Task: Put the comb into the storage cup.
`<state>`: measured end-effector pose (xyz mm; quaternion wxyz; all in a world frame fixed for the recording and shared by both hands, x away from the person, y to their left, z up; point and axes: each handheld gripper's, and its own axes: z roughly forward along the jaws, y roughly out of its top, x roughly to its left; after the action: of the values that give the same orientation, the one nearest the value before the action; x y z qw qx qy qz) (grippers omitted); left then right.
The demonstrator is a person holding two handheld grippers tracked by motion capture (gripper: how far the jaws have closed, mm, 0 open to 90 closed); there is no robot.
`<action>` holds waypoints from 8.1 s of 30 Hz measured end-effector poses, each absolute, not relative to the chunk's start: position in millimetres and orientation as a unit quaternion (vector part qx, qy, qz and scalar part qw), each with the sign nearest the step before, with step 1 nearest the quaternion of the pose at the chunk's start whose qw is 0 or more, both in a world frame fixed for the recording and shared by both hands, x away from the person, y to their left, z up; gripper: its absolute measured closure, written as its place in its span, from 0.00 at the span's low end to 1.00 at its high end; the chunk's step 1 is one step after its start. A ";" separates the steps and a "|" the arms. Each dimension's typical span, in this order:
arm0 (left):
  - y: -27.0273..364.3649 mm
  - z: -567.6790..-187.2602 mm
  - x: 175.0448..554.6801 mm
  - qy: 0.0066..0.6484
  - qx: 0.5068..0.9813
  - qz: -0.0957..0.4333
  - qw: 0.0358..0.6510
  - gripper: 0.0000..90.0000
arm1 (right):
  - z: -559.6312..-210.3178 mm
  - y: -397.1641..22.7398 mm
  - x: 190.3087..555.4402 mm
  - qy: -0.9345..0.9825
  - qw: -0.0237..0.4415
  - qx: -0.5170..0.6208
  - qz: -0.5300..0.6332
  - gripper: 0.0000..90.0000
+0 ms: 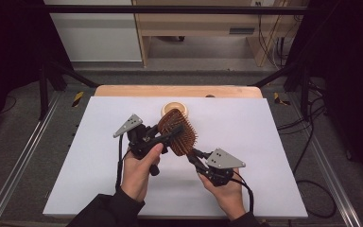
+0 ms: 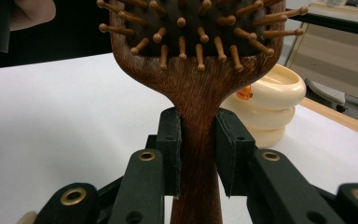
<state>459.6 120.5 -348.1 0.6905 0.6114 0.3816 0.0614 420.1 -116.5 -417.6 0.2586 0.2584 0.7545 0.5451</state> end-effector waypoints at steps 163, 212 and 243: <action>151.4 -270.7 600.7 0.429 0.545 0.250 0.676 0.54 | -457.3 -195.3 416.1 0.679 0.287 0.361 0.571 0.11; 125.3 -313.0 609.6 0.439 0.594 0.223 0.636 0.54 | -460.0 -193.6 417.9 0.687 0.280 0.352 0.571 0.08; 118.0 -331.4 613.5 0.444 0.609 0.223 0.618 0.54 | -460.9 -191.8 418.5 0.691 0.268 0.350 0.572 0.07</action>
<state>613.5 118.0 -331.4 0.6182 0.6091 0.4438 0.2231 418.5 -191.8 -460.9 0.2684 0.3504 0.6914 0.5719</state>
